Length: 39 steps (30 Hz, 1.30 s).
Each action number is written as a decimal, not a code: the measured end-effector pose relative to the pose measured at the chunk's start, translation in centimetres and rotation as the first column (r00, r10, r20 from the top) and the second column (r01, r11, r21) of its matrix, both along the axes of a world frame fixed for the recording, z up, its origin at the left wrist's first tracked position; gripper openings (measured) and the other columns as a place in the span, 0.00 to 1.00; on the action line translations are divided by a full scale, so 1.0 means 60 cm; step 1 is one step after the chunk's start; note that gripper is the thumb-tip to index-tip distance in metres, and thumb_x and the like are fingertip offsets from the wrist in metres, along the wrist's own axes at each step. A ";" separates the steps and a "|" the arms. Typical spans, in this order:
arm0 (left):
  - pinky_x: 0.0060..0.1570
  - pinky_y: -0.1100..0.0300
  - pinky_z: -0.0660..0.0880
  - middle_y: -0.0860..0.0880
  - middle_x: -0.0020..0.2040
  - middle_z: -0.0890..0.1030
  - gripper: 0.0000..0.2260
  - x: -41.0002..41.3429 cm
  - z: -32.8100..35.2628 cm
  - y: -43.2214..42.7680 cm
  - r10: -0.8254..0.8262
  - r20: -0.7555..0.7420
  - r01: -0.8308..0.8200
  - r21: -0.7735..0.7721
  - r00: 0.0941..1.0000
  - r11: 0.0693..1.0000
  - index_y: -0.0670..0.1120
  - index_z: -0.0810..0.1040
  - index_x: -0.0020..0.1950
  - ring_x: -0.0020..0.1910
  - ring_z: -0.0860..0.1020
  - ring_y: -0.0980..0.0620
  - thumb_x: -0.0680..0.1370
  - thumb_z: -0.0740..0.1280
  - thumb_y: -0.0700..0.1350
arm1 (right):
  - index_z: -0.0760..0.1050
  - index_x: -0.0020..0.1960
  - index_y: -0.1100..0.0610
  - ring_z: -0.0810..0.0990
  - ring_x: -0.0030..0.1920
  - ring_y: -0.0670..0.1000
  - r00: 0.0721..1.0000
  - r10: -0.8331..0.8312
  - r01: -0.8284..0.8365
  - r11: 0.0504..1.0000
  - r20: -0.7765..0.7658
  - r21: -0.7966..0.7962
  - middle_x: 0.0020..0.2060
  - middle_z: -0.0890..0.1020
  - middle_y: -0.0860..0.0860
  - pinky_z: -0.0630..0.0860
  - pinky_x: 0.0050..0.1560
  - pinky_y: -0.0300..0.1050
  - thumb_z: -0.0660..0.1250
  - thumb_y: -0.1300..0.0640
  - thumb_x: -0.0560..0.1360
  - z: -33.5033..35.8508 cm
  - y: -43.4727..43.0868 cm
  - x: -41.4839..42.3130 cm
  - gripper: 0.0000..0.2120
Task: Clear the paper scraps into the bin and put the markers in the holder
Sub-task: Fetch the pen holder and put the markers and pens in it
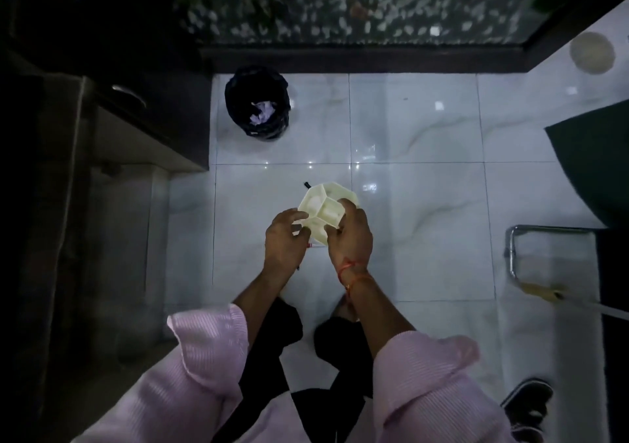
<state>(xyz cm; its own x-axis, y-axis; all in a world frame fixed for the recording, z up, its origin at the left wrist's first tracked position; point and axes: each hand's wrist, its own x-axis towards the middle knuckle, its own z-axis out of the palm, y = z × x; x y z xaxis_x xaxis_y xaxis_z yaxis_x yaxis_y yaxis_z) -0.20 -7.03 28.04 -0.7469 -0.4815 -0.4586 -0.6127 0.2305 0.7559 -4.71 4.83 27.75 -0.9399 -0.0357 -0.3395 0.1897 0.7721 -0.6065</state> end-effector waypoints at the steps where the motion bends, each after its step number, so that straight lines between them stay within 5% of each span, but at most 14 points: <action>1: 0.38 0.81 0.71 0.47 0.64 0.79 0.13 -0.004 -0.022 0.004 0.020 0.003 -0.020 0.021 1.000 1.000 0.42 0.81 0.58 0.47 0.79 0.54 0.75 0.68 0.34 | 0.68 0.67 0.49 0.81 0.52 0.56 1.000 -0.001 0.001 1.000 -0.002 0.005 0.59 0.77 0.52 0.79 0.53 0.52 0.70 0.59 0.69 -0.028 0.004 -0.007 0.28; 6: 0.47 0.79 0.73 0.49 0.66 0.77 0.15 -0.015 -0.169 0.039 0.037 0.011 -0.038 0.121 0.999 0.992 0.44 0.80 0.62 0.53 0.79 0.54 0.76 0.68 0.37 | 0.69 0.68 0.49 0.81 0.52 0.57 1.000 -0.020 0.020 1.000 -0.018 0.014 0.59 0.76 0.53 0.78 0.53 0.53 0.70 0.61 0.69 -0.187 0.027 -0.031 0.29; 9: 0.64 0.58 0.75 0.48 0.68 0.76 0.18 -0.046 -0.305 0.044 -0.049 0.001 0.048 0.153 0.999 0.987 0.45 0.78 0.65 0.61 0.78 0.49 0.76 0.69 0.41 | 0.69 0.69 0.52 0.80 0.55 0.59 0.997 -0.038 0.041 0.998 -0.070 0.039 0.62 0.75 0.55 0.77 0.55 0.53 0.69 0.61 0.69 -0.318 0.038 -0.063 0.29; 11: 0.67 0.55 0.73 0.47 0.69 0.74 0.21 -0.069 -0.392 0.048 -0.116 0.031 0.109 0.167 0.993 0.980 0.45 0.76 0.67 0.63 0.77 0.49 0.74 0.69 0.39 | 0.69 0.69 0.51 0.79 0.56 0.60 0.995 -0.071 0.076 0.995 -0.067 0.068 0.62 0.74 0.55 0.77 0.55 0.54 0.69 0.61 0.68 -0.403 0.045 -0.081 0.29; 14: 0.62 0.63 0.72 0.48 0.71 0.72 0.23 -0.122 -0.495 0.052 -0.191 0.072 0.171 0.220 0.979 0.960 0.45 0.73 0.71 0.62 0.77 0.49 0.76 0.68 0.38 | 0.69 0.68 0.51 0.78 0.57 0.60 0.993 -0.105 0.108 0.992 -0.057 0.063 0.61 0.74 0.56 0.76 0.55 0.52 0.67 0.62 0.69 -0.511 0.053 -0.116 0.28; 17: 0.64 0.53 0.74 0.48 0.67 0.75 0.25 -0.169 -0.589 0.050 -0.310 0.137 0.282 0.188 0.941 0.941 0.48 0.71 0.71 0.61 0.77 0.46 0.74 0.67 0.44 | 0.69 0.68 0.52 0.78 0.57 0.61 0.990 -0.127 0.131 0.989 -0.061 0.062 0.60 0.74 0.57 0.75 0.56 0.52 0.65 0.62 0.70 -0.608 0.058 -0.150 0.26; 21: 0.47 0.56 0.75 0.41 0.59 0.78 0.19 -0.242 -0.702 0.058 -0.470 0.188 0.463 0.079 0.863 0.883 0.39 0.75 0.62 0.55 0.79 0.43 0.74 0.64 0.46 | 0.69 0.68 0.55 0.75 0.60 0.60 0.985 -0.168 0.168 0.986 -0.034 0.001 0.63 0.73 0.58 0.72 0.59 0.49 0.65 0.62 0.71 -0.717 0.043 -0.203 0.26; 24: 0.43 0.61 0.71 0.39 0.59 0.76 0.24 -0.267 -0.732 0.062 -0.489 0.183 0.495 0.014 0.853 0.869 0.38 0.76 0.61 0.54 0.78 0.43 0.72 0.60 0.52 | 0.68 0.69 0.56 0.75 0.61 0.61 0.982 -0.186 0.185 0.982 -0.037 -0.021 0.63 0.72 0.59 0.72 0.60 0.48 0.65 0.63 0.70 -0.740 0.036 -0.215 0.27; 29: 0.37 0.60 0.69 0.40 0.56 0.76 0.14 -0.235 -0.727 0.069 -0.575 0.203 0.571 0.083 0.793 0.817 0.39 0.75 0.56 0.52 0.77 0.43 0.72 0.62 0.40 | 0.69 0.69 0.56 0.75 0.61 0.61 0.975 -0.222 0.223 0.975 -0.013 0.010 0.64 0.72 0.59 0.72 0.61 0.49 0.64 0.65 0.70 -0.738 0.055 -0.184 0.27; 33: 0.45 0.56 0.74 0.38 0.57 0.77 0.19 -0.239 -0.752 0.058 -0.590 0.198 0.575 0.134 0.782 0.807 0.38 0.75 0.58 0.54 0.78 0.41 0.68 0.61 0.41 | 0.68 0.69 0.57 0.75 0.61 0.62 0.984 -0.180 0.179 0.982 0.002 0.059 0.64 0.71 0.59 0.72 0.60 0.50 0.63 0.65 0.71 -0.770 0.056 -0.196 0.26; 36: 0.60 0.53 0.75 0.41 0.65 0.74 0.23 -0.244 -0.758 0.059 -0.583 0.182 0.567 0.137 0.792 0.812 0.40 0.73 0.67 0.62 0.74 0.43 0.72 0.63 0.38 | 0.68 0.69 0.57 0.75 0.61 0.61 0.984 -0.177 0.178 0.979 -0.015 0.096 0.64 0.71 0.59 0.73 0.59 0.50 0.63 0.65 0.72 -0.785 0.060 -0.198 0.25; 39: 0.62 0.49 0.75 0.42 0.66 0.74 0.30 -0.233 -0.752 0.068 -0.582 0.156 0.560 0.163 0.798 0.812 0.43 0.73 0.68 0.62 0.74 0.44 0.64 0.61 0.43 | 0.67 0.70 0.56 0.75 0.62 0.61 0.983 -0.184 0.184 0.976 -0.006 0.115 0.65 0.71 0.59 0.72 0.60 0.49 0.63 0.65 0.72 -0.788 0.076 -0.186 0.27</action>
<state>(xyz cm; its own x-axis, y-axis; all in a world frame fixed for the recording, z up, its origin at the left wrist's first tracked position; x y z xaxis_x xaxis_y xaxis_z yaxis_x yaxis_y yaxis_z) -14.18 -2.96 -17.06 -0.7645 0.0632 -0.6415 -0.5271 0.5115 0.6786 -15.88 9.39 -19.54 -0.9252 0.1769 -0.3356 0.3375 0.7878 -0.5152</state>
